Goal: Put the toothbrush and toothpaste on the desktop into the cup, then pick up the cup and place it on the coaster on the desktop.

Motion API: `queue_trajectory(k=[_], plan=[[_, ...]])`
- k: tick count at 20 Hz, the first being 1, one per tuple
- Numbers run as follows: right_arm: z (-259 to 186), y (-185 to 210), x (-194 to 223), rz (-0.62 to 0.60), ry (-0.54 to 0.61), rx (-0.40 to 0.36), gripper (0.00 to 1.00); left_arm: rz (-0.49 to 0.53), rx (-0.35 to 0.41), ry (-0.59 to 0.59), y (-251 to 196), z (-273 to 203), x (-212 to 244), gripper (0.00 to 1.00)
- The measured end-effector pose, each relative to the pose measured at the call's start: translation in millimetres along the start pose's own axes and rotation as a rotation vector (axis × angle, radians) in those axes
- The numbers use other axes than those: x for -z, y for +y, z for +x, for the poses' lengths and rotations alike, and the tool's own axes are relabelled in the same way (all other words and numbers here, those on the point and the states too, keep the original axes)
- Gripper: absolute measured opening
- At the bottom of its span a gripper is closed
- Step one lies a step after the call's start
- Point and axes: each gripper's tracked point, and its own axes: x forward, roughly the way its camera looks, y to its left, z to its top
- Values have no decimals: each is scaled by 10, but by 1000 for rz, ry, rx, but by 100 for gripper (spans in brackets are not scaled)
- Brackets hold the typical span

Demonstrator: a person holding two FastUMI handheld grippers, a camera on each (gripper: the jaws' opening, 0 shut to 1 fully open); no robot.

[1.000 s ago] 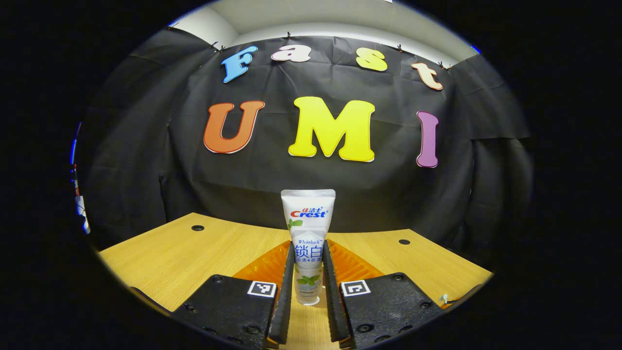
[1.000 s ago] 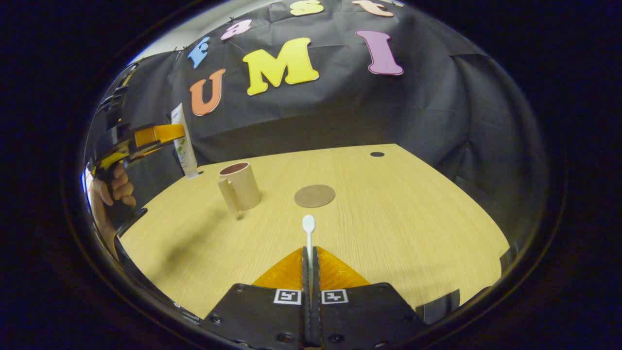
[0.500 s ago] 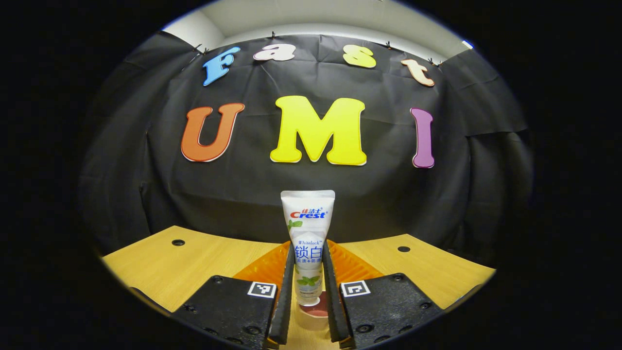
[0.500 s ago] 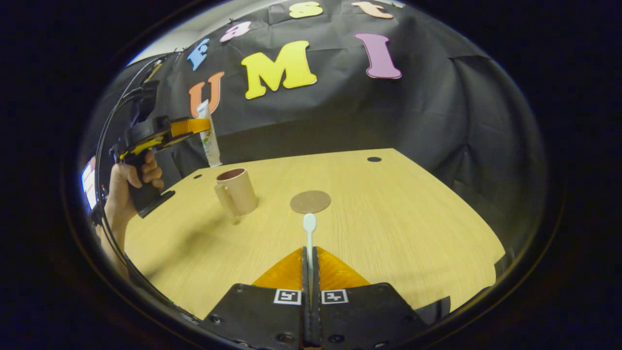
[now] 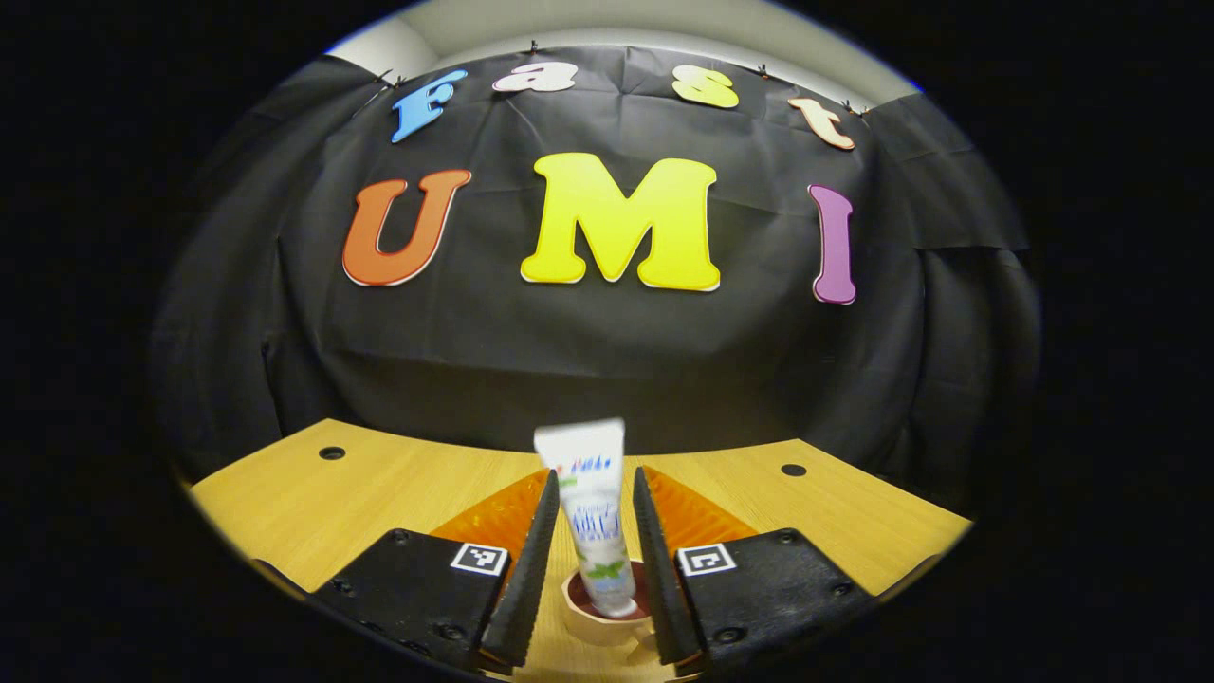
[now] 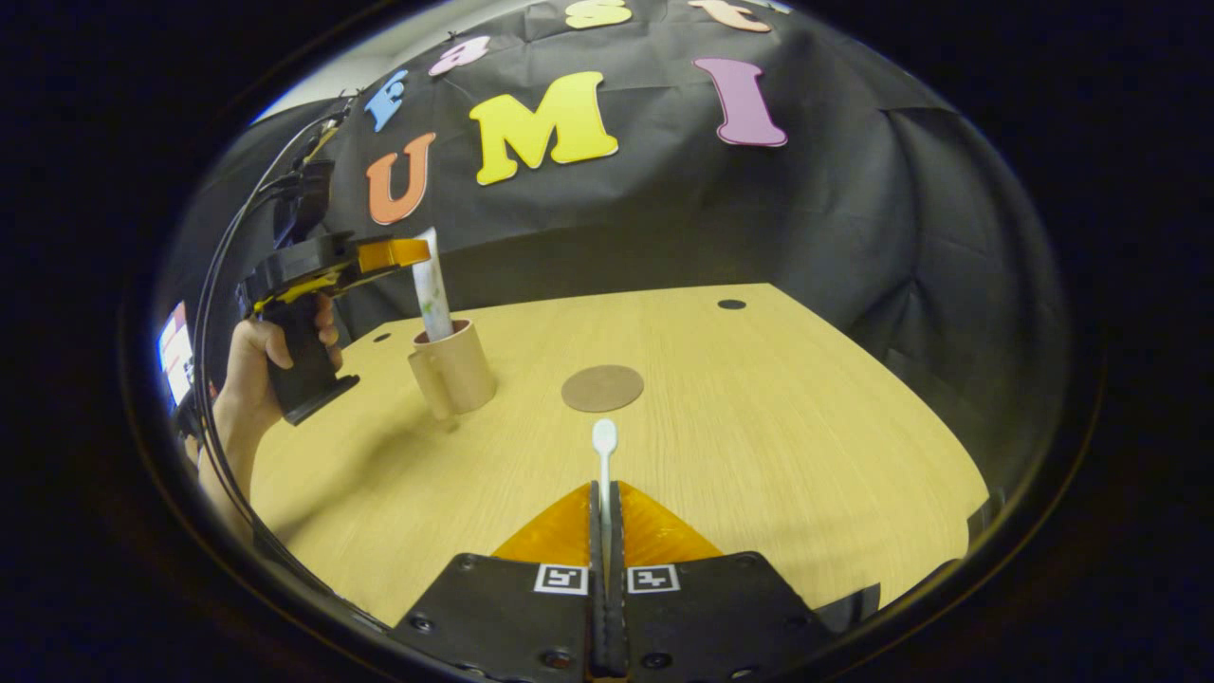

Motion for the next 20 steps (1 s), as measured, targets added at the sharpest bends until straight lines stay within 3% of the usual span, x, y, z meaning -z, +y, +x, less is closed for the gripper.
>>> queue_trajectory(k=[2,4,10,15,20], plan=[[17,51,-15,1,0,-11,1,17,-15,4,8,-55,-14,78],[-4,92,-13,-10,-7,-21,1,10,-30,0,45,-95,-27,85],[57,249,-184,-16,-42,-89,1,-17,-56,-23,164,-268,-104,90],[44,601,-678,-58,-154,-203,0,-39,-73,-34,299,-533,-122,92],[387,1062,-1186,-126,-257,-322,0,-20,-91,-28,484,-770,-40,93]])
